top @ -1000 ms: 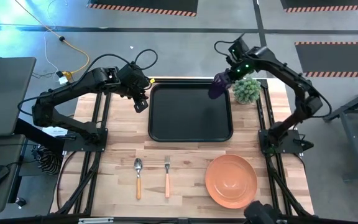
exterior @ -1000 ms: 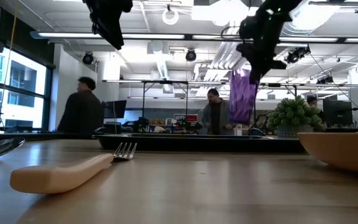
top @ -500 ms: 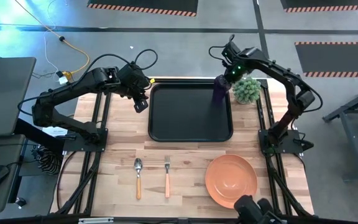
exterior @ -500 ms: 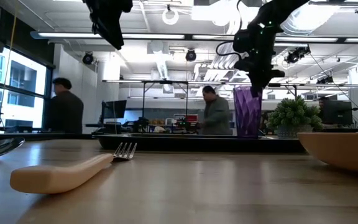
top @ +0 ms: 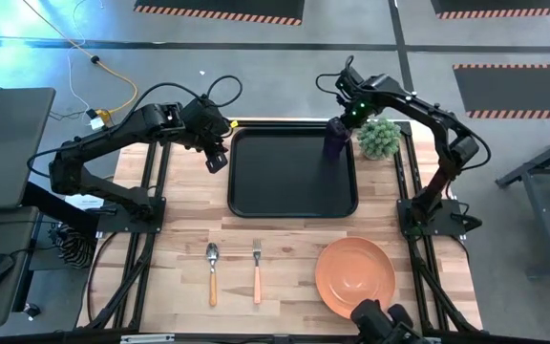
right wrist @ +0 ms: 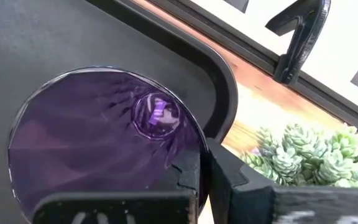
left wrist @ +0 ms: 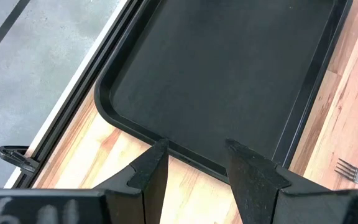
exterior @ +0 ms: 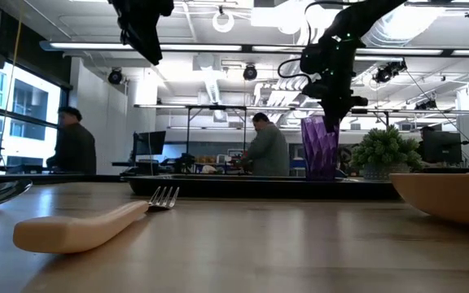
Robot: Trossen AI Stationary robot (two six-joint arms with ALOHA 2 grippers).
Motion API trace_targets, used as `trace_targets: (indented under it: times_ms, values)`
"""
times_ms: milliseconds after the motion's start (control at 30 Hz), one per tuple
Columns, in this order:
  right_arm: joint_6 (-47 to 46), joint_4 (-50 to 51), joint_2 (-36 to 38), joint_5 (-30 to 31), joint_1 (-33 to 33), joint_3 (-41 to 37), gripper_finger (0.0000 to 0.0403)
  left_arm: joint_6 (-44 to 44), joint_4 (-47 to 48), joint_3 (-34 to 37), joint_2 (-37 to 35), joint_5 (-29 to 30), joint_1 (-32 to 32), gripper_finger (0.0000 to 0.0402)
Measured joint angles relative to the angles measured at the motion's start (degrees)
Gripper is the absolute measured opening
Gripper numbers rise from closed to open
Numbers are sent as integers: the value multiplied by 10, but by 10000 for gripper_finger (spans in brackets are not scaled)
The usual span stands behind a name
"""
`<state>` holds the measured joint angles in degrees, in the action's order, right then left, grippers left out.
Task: Pick and place plate/cup/fork/spoon on tray
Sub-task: Put the purple glass on the top left of the black serving tray
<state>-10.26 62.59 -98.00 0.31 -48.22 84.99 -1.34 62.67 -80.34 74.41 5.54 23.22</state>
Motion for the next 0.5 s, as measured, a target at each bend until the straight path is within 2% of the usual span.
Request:
trace_targets:
  times_ms: [200,500]
  values:
    - [1,2,0,0,3,0,3,0,0,0,0,0,0,147]
    - [1,6,-2,3,3,0,45,0,0,0,0,0,0,147]
